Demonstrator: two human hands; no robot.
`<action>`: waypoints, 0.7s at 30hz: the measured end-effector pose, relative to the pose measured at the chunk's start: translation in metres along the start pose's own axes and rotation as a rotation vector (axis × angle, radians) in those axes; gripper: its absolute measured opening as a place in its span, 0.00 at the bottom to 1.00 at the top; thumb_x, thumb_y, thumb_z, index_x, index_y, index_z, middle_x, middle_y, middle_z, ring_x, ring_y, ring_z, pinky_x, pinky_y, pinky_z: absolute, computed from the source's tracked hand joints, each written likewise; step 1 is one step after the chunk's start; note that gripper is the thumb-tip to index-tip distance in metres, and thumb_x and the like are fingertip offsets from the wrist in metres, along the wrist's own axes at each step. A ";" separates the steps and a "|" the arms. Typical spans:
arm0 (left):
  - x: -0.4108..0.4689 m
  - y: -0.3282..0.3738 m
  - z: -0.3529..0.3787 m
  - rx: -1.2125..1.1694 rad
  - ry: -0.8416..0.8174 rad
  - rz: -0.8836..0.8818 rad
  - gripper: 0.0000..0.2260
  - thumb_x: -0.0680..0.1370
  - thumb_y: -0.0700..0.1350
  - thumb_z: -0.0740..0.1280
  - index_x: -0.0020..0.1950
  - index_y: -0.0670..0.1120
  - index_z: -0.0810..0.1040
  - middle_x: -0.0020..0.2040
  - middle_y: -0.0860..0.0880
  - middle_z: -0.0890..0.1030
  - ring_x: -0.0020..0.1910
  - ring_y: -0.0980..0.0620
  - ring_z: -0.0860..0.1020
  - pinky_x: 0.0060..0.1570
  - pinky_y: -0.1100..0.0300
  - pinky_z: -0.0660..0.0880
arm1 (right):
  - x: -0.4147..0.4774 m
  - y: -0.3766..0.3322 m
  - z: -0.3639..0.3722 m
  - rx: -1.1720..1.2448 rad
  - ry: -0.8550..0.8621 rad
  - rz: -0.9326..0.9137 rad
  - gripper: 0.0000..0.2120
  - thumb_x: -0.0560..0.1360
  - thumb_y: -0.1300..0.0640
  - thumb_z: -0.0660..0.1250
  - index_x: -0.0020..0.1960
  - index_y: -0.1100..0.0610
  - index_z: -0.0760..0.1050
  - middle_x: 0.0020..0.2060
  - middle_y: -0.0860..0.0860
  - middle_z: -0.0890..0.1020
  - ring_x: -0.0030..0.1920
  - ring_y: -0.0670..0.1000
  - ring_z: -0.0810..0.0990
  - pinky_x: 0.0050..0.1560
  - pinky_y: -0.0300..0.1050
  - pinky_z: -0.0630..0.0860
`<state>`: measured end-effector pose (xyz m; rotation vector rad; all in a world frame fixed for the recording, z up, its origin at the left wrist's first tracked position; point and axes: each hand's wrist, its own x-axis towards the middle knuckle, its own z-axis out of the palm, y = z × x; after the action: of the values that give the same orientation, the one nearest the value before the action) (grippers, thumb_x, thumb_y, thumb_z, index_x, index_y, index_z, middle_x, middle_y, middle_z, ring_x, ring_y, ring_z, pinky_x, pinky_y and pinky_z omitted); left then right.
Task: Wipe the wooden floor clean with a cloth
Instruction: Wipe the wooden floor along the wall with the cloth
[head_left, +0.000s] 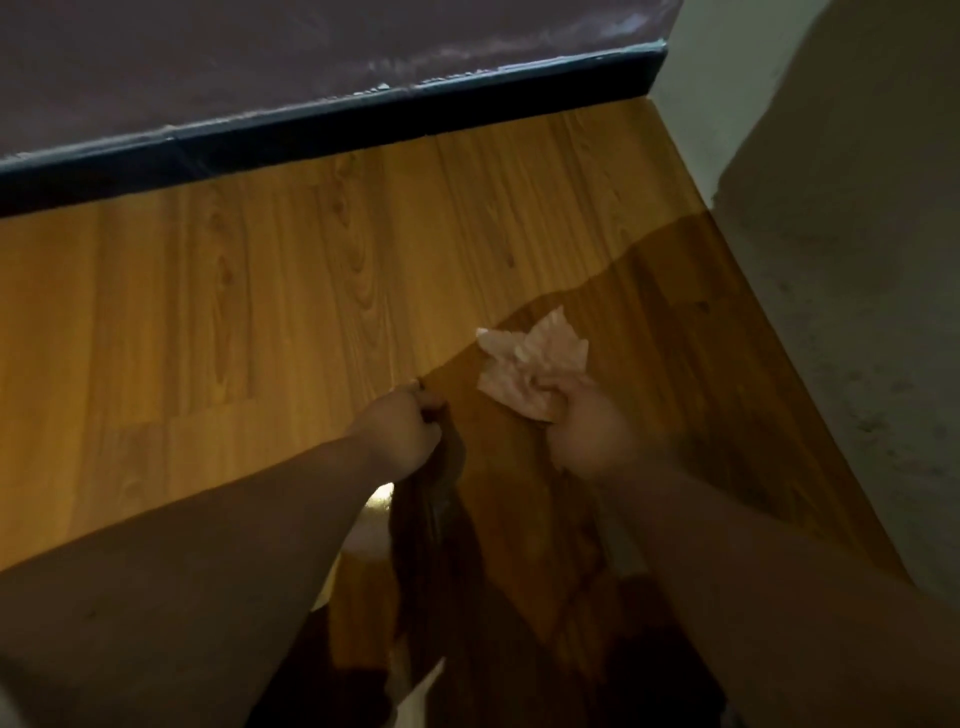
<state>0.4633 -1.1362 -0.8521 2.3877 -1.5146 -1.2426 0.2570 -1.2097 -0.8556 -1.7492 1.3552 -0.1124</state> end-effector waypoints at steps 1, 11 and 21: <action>-0.004 0.002 0.000 -0.186 0.006 -0.003 0.22 0.77 0.42 0.65 0.70 0.55 0.71 0.65 0.49 0.75 0.56 0.51 0.77 0.50 0.61 0.73 | -0.001 -0.011 -0.007 0.216 -0.085 0.100 0.18 0.75 0.66 0.65 0.64 0.56 0.75 0.55 0.53 0.79 0.53 0.50 0.81 0.48 0.40 0.77; -0.041 0.014 -0.029 -0.649 0.030 -0.124 0.09 0.70 0.45 0.74 0.48 0.48 0.81 0.41 0.46 0.84 0.41 0.46 0.82 0.38 0.56 0.76 | -0.023 -0.071 -0.020 0.517 -0.194 0.244 0.18 0.71 0.72 0.65 0.54 0.53 0.77 0.50 0.56 0.82 0.45 0.52 0.81 0.35 0.42 0.79; -0.087 0.067 -0.070 -0.767 0.045 -0.083 0.11 0.74 0.32 0.63 0.49 0.45 0.81 0.43 0.46 0.81 0.38 0.51 0.80 0.33 0.61 0.80 | -0.066 -0.120 -0.023 1.056 -0.081 0.511 0.14 0.79 0.48 0.63 0.56 0.58 0.77 0.50 0.57 0.82 0.49 0.54 0.81 0.40 0.46 0.82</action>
<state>0.4423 -1.1282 -0.7238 1.9421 -0.7186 -1.4282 0.3061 -1.1689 -0.7323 -0.5130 1.2780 -0.3827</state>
